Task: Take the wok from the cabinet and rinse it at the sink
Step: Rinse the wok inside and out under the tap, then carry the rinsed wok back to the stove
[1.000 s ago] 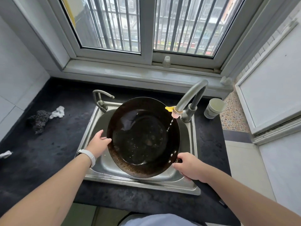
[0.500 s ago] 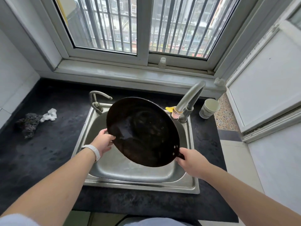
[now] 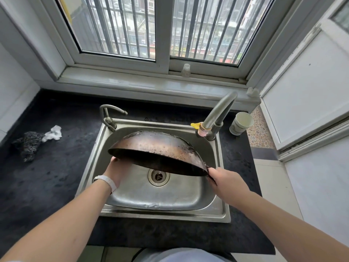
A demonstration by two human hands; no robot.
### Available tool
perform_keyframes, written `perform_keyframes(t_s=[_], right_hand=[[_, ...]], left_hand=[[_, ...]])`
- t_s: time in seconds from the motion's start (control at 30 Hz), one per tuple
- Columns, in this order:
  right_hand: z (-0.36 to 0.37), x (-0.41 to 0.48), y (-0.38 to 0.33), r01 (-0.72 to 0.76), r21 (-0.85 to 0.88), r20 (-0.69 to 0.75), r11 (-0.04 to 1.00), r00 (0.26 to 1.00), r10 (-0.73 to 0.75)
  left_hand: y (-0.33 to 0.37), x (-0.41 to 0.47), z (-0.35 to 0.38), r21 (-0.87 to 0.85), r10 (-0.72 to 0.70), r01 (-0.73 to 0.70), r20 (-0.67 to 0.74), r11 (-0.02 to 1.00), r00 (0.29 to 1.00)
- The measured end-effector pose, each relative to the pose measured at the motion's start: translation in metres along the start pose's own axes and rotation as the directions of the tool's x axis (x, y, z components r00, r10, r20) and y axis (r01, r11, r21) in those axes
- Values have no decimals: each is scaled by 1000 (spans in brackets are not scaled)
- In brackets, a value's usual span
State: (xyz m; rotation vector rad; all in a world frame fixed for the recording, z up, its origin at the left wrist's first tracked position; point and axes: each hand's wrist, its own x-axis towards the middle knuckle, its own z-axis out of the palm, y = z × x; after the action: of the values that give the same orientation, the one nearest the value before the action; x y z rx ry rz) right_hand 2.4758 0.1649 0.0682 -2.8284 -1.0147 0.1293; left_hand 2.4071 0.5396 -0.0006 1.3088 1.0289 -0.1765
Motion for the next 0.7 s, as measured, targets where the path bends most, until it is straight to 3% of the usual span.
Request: perform_keyframes(t_s=[0.3, 0.43, 0.7], right_hand=[[-12, -1, -17, 23, -1, 1, 1000, 1000, -23], [-17, -3, -33, -119, 127, 195, 985, 976, 93], [-25, -19, -54, -362, 382, 352, 850, 908, 227]], left_hand=[[-2, -16, -12, -76, 54, -58, -47, 995, 997], [1, -30, -20, -80, 146, -155, -110, 985, 983], [14, -59, -38, -81, 325, -334, -104, 939, 940]])
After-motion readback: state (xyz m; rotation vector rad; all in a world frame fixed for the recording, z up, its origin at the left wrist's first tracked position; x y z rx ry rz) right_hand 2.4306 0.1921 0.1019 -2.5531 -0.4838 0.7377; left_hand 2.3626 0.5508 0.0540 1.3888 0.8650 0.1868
